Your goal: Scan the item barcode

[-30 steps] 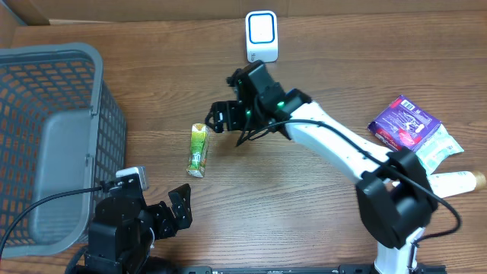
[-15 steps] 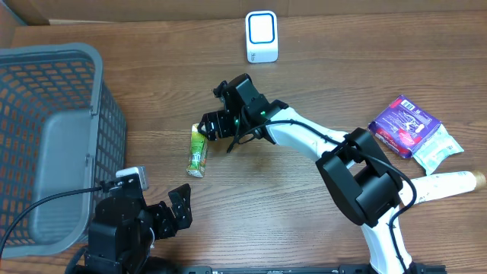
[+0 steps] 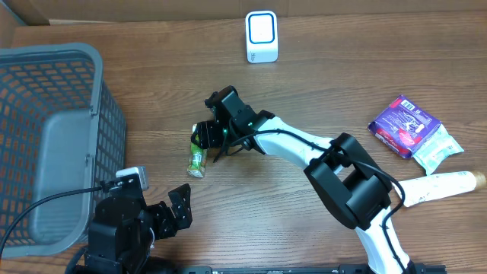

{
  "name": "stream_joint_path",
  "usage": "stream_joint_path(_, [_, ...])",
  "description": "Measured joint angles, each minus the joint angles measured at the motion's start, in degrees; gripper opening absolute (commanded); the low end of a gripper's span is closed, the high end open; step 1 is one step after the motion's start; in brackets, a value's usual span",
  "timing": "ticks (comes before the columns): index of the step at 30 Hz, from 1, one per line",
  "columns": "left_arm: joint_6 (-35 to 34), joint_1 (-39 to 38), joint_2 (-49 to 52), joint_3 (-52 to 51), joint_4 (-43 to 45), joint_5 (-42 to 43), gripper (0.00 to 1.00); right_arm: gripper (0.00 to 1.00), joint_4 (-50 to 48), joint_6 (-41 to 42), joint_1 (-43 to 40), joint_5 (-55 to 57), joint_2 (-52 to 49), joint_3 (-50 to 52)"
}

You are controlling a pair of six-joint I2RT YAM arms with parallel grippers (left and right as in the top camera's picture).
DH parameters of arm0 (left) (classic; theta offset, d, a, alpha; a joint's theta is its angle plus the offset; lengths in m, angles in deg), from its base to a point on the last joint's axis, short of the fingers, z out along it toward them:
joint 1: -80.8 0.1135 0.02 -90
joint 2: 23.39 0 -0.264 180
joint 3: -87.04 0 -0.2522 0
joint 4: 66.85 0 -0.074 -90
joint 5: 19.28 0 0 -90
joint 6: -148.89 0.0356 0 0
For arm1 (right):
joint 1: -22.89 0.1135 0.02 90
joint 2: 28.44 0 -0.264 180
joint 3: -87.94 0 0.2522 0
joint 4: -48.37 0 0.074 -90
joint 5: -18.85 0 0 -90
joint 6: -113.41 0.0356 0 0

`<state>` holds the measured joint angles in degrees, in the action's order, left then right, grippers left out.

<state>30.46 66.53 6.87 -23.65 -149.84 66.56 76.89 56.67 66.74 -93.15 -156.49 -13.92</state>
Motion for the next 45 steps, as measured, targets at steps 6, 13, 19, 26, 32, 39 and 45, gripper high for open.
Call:
stream_joint_path(6, [0.00,0.00,0.00,0.00,0.00,0.00,1.00,0.27,1.05,1.09,-0.24,-0.02,-0.17,-0.61])
stream_joint_path(13, [0.00,0.00,0.00,0.00,0.00,0.00,0.99,0.25,11.67,-1.53,-3.30,0.22,2.29,-1.46])
stream_joint_path(19, [0.00,-0.02,0.00,0.00,0.00,0.00,1.00,0.28,27.67,-4.22,-6.38,10.01,7.54,-1.44])
stream_joint_path(26, [0.00,-0.02,0.00,-0.02,0.00,0.00,0.99,0.39,41.75,-4.87,-8.48,23.58,11.08,-1.38])
stream_joint_path(32, [0.00,0.00,0.00,-0.02,0.00,0.00,1.00,0.61,45.40,-2.64,-8.50,26.88,11.10,-1.38])
stream_joint_path(39, [0.00,0.00,0.00,0.00,0.00,0.00,1.00,0.59,50.47,-1.57,-9.90,22.51,11.10,-1.38])
stream_joint_path(45, [0.00,0.00,0.00,-0.02,0.00,0.02,1.00,0.61,55.41,-4.22,-10.73,19.21,11.10,-1.38])
